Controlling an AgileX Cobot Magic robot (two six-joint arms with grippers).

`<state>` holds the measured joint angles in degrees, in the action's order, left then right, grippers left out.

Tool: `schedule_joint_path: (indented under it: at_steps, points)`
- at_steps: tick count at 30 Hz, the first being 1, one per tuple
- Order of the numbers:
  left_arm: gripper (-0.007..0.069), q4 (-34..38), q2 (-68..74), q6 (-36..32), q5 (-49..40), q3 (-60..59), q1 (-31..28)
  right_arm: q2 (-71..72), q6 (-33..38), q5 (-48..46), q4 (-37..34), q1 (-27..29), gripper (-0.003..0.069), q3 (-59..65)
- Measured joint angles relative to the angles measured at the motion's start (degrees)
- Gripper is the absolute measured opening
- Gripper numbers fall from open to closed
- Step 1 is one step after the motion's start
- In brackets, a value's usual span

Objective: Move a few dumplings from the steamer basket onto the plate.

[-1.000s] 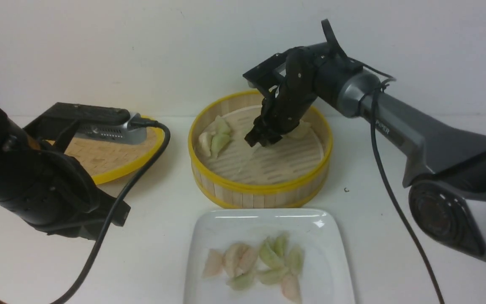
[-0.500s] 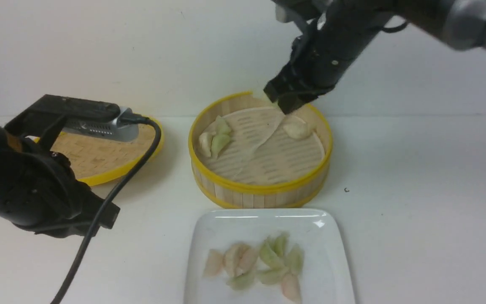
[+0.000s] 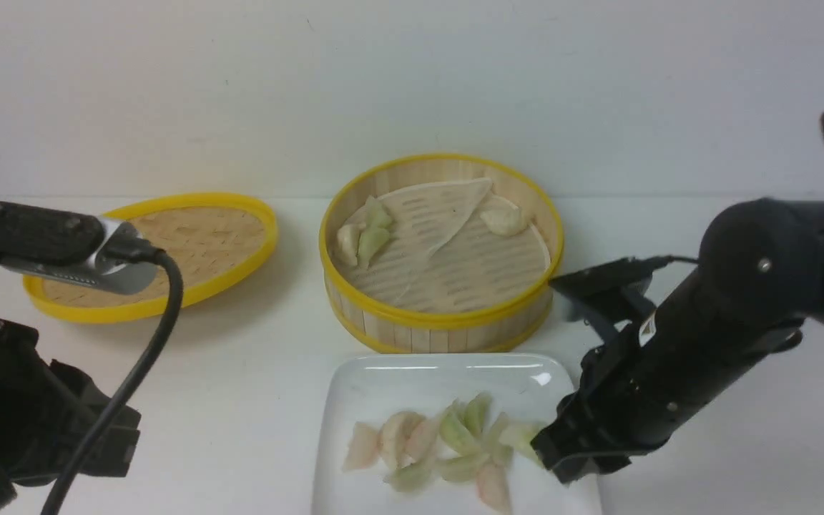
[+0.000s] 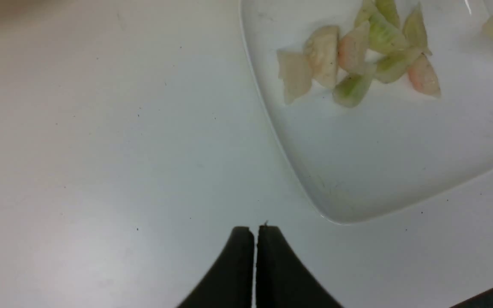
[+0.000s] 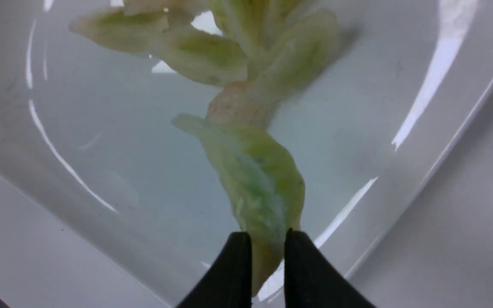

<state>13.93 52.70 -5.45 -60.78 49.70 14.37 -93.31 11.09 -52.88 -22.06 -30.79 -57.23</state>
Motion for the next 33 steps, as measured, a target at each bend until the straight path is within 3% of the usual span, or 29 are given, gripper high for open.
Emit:
schedule_joint_path:
  at_steps: [4,5,7,9,12,16,17,19,27,33]
  points:
    - [-0.0006,0.0,-0.2,0.0,-0.6,0.0,0.0,-2.1,0.3,1.2,-1.1,-0.1,0.0227,0.0]
    - [-0.0006,0.0,-0.2,0.0,-0.9,0.0,0.0,-2.6,0.4,1.3,-1.1,-0.1,0.0293,0.0]
    - [-0.0006,0.0,-0.2,0.0,-1.2,0.0,0.0,-2.6,0.7,1.2,-0.9,-0.1,0.0359,-0.3]
    - [-0.0006,0.0,-0.2,0.0,-1.8,0.0,0.0,-1.6,0.2,-0.6,0.6,-0.1,0.0388,-2.0]
    - [-0.0006,0.2,-0.2,0.0,-1.9,0.0,0.0,1.6,-1.8,-2.4,2.3,-0.1,0.0347,-3.6]
    - [-0.0006,1.6,-0.2,-0.7,-1.7,-0.1,0.0,17.2,-4.4,-4.8,6.3,-0.1,0.0106,-4.1]
    - [-0.0006,1.6,-0.2,-0.8,-1.6,-0.2,0.0,18.1,-4.4,-4.8,6.3,-0.1,0.0106,-4.1]
    - [-0.0006,2.3,-0.5,-2.2,0.4,-1.1,0.0,29.5,-7.2,-4.1,9.9,-0.1,0.0016,-2.4]
    - [-0.0006,7.4,-3.8,-4.1,12.0,-4.6,0.0,72.5,-15.0,12.4,20.2,-0.1,-0.0014,16.0]
    - [-0.0006,8.5,-4.9,-5.6,20.3,-7.4,0.0,90.7,-18.5,17.1,22.7,-0.1,-0.0013,27.9]
